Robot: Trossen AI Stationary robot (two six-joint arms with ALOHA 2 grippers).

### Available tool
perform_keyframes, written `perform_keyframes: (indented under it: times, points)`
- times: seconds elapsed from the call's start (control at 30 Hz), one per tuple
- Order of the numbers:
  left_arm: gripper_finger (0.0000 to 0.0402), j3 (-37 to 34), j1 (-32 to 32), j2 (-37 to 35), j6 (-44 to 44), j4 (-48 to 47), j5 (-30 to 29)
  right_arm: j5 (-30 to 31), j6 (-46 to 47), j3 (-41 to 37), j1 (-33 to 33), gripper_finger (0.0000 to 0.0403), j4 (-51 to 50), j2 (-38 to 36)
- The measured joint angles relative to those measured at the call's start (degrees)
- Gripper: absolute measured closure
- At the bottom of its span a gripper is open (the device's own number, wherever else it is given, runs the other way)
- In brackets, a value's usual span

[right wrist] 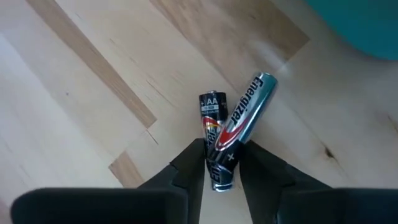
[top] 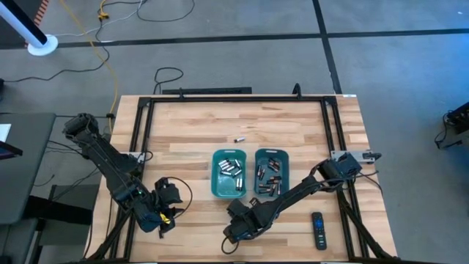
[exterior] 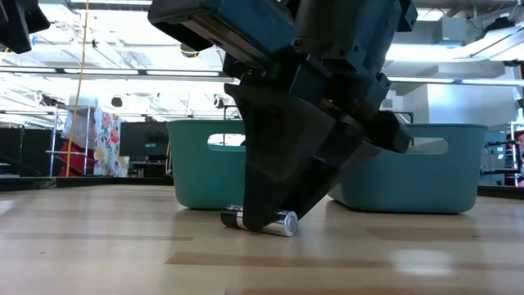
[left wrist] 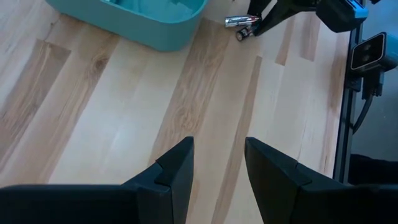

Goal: Sort batteries
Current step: Put the white battery into the green bin

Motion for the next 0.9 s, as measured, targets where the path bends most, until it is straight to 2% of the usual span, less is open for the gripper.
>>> perform_keyframes:
  times: [0.4, 0.7, 0.9]
  points:
    - [0.0262, 0.00, 0.00, 0.00, 0.88, 0.00, -0.02, -1.12, 1.45, 0.21, 0.64, 0.0340, 0.23, 0.02]
    - [0.0262, 0.00, 0.00, 0.00, 1.54, -0.40, -0.02, -4.58, 1.28, 6.21, 1.68, 0.0347, -3.84, 0.57]
    - [0.0262, 0.00, 0.00, 0.00, 2.23, -0.38, -0.04, -3.81, 1.11, 10.74, 3.43, 0.0347, -9.01, 0.46]
